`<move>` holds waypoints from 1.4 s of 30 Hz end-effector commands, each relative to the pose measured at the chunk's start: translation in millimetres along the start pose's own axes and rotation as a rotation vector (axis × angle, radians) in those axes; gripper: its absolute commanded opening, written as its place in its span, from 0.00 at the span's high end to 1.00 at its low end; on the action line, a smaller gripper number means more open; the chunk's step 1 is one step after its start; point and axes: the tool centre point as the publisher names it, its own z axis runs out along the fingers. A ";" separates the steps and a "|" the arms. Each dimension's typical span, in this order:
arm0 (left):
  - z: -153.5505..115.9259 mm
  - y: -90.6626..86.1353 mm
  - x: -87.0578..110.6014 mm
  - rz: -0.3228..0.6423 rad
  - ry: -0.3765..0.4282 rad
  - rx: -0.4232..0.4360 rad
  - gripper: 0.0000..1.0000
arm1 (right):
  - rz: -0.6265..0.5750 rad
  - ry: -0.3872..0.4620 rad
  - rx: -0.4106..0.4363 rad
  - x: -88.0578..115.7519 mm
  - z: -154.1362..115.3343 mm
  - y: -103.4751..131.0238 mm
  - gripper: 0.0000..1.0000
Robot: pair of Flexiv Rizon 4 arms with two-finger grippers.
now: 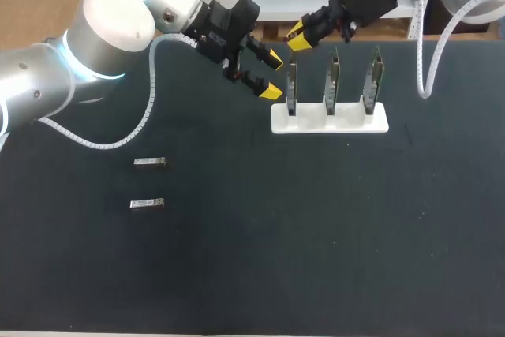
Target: Pick up the optical module with the left hand, and insert it into the network port with the right hand.
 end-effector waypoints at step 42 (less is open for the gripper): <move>-0.2 1.7 -1.3 -0.003 0.006 0.004 0.00 | 0.003 -0.002 -0.038 -0.5 1.0 -6.3 1.00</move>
